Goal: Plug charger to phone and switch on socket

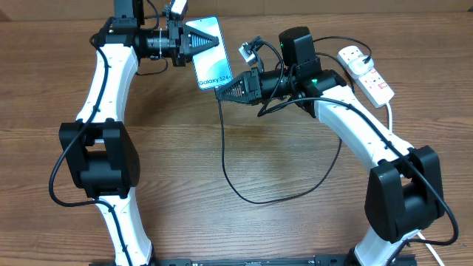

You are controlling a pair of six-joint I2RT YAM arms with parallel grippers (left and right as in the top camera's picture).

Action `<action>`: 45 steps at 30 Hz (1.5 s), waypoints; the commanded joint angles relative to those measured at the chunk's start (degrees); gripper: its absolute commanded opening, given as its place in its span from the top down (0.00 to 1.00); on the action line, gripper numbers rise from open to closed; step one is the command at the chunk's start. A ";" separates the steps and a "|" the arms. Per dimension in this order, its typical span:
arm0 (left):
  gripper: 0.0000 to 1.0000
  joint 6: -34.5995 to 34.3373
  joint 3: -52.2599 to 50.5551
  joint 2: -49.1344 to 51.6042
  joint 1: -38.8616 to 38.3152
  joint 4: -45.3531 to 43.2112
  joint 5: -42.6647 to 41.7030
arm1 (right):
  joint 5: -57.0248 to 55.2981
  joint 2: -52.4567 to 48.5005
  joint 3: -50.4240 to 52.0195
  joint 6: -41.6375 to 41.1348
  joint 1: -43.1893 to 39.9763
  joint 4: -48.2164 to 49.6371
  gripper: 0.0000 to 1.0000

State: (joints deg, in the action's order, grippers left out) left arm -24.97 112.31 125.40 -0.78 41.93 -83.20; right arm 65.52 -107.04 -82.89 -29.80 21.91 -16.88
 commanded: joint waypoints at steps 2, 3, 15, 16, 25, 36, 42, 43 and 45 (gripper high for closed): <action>0.96 0.76 0.28 -0.07 -3.32 0.92 -3.67 | -6.54 0.63 -1.18 -0.63 -0.72 2.67 0.96; 0.96 0.76 0.28 -0.07 -3.30 0.92 -3.65 | -6.51 0.63 -1.18 -0.61 -0.72 2.64 0.96; 0.96 2.47 0.28 -0.07 -3.28 1.16 -0.13 | -5.90 0.63 -1.18 2.19 -3.15 -2.49 0.56; 0.96 3.67 0.28 -0.07 -3.28 1.46 -0.13 | -5.88 0.66 -1.18 2.82 -3.69 -3.21 0.55; 0.96 14.43 0.28 -0.07 -3.28 15.87 23.98 | -8.41 0.68 -1.18 11.43 -11.93 -15.21 0.36; 0.96 25.49 0.28 0.24 -6.51 26.60 44.06 | -22.47 0.68 -1.18 16.96 -14.01 -26.99 0.34; 0.96 26.88 0.28 4.31 -9.25 25.46 45.92 | -24.61 0.68 -1.18 17.94 -13.51 -28.63 0.34; 0.96 26.88 0.28 5.57 -9.40 24.90 45.90 | -25.00 0.68 -1.18 17.92 -13.51 -28.79 0.32; 0.96 26.71 0.31 7.56 -9.42 24.02 45.92 | -25.22 0.68 -1.18 17.94 -13.51 -29.03 0.30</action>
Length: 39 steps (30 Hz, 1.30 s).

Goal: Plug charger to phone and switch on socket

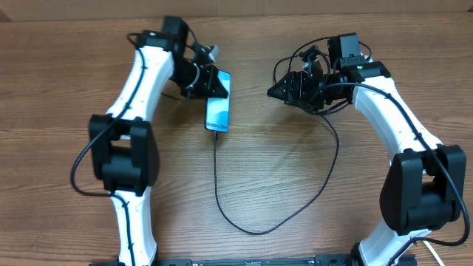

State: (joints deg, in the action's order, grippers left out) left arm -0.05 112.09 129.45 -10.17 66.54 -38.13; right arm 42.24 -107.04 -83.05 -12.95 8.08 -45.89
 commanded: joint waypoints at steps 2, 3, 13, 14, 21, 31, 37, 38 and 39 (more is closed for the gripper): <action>0.96 1.77 0.50 4.98 -0.02 -1.07 0.83 | -2.19 0.68 -1.03 1.09 0.33 -0.44 0.29; 0.96 1.79 0.50 5.27 0.04 -1.25 0.83 | -2.43 0.68 -1.03 1.14 0.33 -0.70 0.28; 0.96 -4.46 0.50 6.05 0.09 -1.90 5.77 | -2.80 0.68 -1.03 1.31 0.39 -1.18 0.28; 0.96 -5.11 0.50 6.10 0.07 -1.90 6.91 | -2.80 0.68 -1.03 1.29 0.42 -1.16 0.27; 0.96 -6.84 0.50 6.21 0.07 -1.57 10.45 | -3.23 0.68 -1.03 1.31 0.98 -1.20 0.27; 0.96 -6.88 0.46 6.21 0.00 -0.57 13.51 | -3.21 0.66 -1.03 1.29 1.18 -1.20 0.27; 0.95 -9.01 0.44 6.21 0.02 -0.55 14.82 | -3.21 0.68 -1.03 1.29 1.20 -1.22 0.27; 0.95 -9.03 0.46 6.21 0.02 -0.57 14.82 | -3.21 0.68 -1.03 1.29 1.20 -1.22 0.27; 0.94 -9.01 0.44 6.21 0.02 -0.55 14.82 | -3.21 0.68 -1.03 1.29 1.20 -1.22 0.27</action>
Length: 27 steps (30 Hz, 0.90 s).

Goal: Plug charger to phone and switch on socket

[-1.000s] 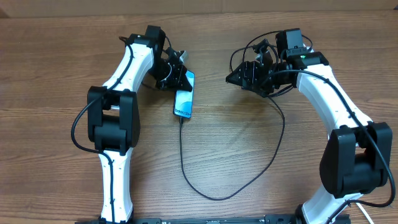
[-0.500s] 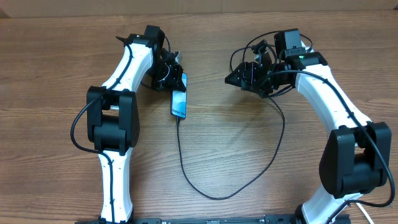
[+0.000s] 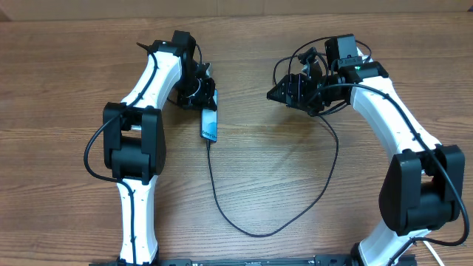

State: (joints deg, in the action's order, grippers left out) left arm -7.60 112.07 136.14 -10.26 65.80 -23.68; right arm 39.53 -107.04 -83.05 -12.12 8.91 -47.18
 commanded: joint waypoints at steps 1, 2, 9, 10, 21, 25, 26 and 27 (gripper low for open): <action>0.93 -1.46 0.46 -0.48 0.11 0.20 0.37 | -0.50 0.68 -1.03 0.46 0.37 0.07 0.27; 0.92 -1.46 0.48 -0.48 0.07 0.20 0.37 | -0.50 0.68 -1.03 0.46 0.37 0.07 0.27; 0.85 -1.49 0.46 -0.48 0.07 0.42 1.81 | -0.50 0.68 -1.03 0.46 0.35 0.07 0.27; 0.84 -1.49 0.48 -0.48 0.07 0.42 1.81 | -0.50 0.68 -1.03 0.46 0.37 0.07 0.27; 0.83 -1.64 0.48 -0.48 0.07 1.05 3.34 | -0.52 0.68 -1.03 0.46 0.35 0.07 0.27; 0.96 -1.66 0.48 -0.48 0.04 1.07 3.30 | -0.52 0.68 -1.03 0.46 0.37 0.07 0.27; 0.96 -1.68 0.46 -0.48 0.04 1.07 3.30 | -0.52 0.68 -1.03 0.46 0.37 0.07 0.27; 0.95 -1.68 0.48 -0.48 0.04 1.09 3.30 | -0.52 0.68 -1.03 0.46 0.37 0.07 0.27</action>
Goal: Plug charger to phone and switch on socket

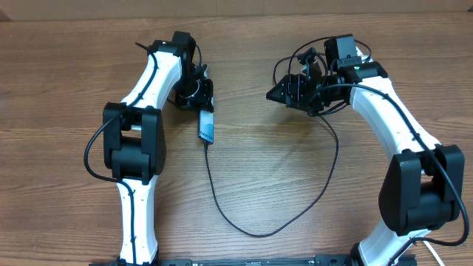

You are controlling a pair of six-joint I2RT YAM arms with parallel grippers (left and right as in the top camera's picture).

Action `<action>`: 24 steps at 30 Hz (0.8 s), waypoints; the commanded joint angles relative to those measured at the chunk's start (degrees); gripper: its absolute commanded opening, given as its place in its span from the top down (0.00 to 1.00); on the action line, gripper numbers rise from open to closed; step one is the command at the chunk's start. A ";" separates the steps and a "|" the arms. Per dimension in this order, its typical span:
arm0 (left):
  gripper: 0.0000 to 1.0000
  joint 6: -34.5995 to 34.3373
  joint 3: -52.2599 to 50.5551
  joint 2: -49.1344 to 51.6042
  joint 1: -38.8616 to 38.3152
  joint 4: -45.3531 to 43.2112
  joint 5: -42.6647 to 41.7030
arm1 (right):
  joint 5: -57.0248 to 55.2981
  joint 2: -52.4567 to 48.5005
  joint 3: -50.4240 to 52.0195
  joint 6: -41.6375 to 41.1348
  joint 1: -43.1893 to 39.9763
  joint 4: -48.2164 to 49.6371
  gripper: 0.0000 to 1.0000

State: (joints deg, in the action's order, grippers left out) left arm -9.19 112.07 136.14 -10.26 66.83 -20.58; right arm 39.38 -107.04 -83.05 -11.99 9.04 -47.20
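The phone (206, 127) is turned almost edge-on to the overhead camera, left of the table's middle. My left gripper (202, 106) is shut on its upper end. The black charger cable (251, 232) is plugged into the phone's lower end. From there it loops down across the table and climbs back toward my right arm. My right gripper (273, 94) hangs apart from the phone, tips pointing left, and nothing shows between them. Its jaw gap cannot be read from above. The socket strip is hidden by the right arm.
Loose black wiring (299, 58) bunches around the right wrist. The brown wooden table (66, 148) runs to a pale wall edge at the top. Both arm bases stand at the near edge, the cable loop lying between them.
The phone in my left gripper has shifted very slightly left and shows an even thinner edge. The cable loop followed a little. The right arm has not moved.
First the phone was held face-up at the far edge while my right gripper held the plug at its lower end, the socket strip visible at the right. Then the cable was plugged in and the right gripper had drawn away. The phone has since come down, turned edge-on.
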 commanded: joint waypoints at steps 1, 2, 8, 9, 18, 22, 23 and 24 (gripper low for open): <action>0.96 -0.09 0.48 -0.48 0.04 0.07 0.20 | -0.37 0.68 -1.03 0.33 0.22 0.09 0.27; 0.96 -0.09 0.48 -0.48 0.04 0.09 0.20 | -0.37 0.68 -1.03 0.33 0.24 0.09 0.27; 0.82 -0.07 0.48 -0.48 0.07 0.26 0.22 | -0.37 0.66 -1.03 0.33 0.24 0.09 0.27; 0.81 -0.07 0.46 -0.48 0.07 0.26 0.22 | -0.39 0.66 -1.03 0.35 0.24 0.07 0.27; 0.85 -0.11 0.46 -0.48 0.04 0.33 0.20 | -1.46 0.63 -0.92 0.33 0.28 -0.94 0.27; 0.85 -0.31 0.46 -0.48 0.04 0.74 -0.22 | -1.70 0.63 -0.92 0.31 1.22 -0.90 0.27; 0.90 -0.33 0.48 -0.48 0.04 0.85 -0.44 | -1.79 0.63 -0.92 0.31 1.81 -0.81 0.30; 0.96 -0.70 0.48 -0.48 0.04 0.87 -0.74 | -2.25 0.63 -0.90 0.31 3.02 -0.59 0.37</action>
State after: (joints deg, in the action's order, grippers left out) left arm -9.21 112.07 136.14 -10.26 67.55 -20.36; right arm 38.04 -107.04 -83.05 -12.05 9.47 -48.07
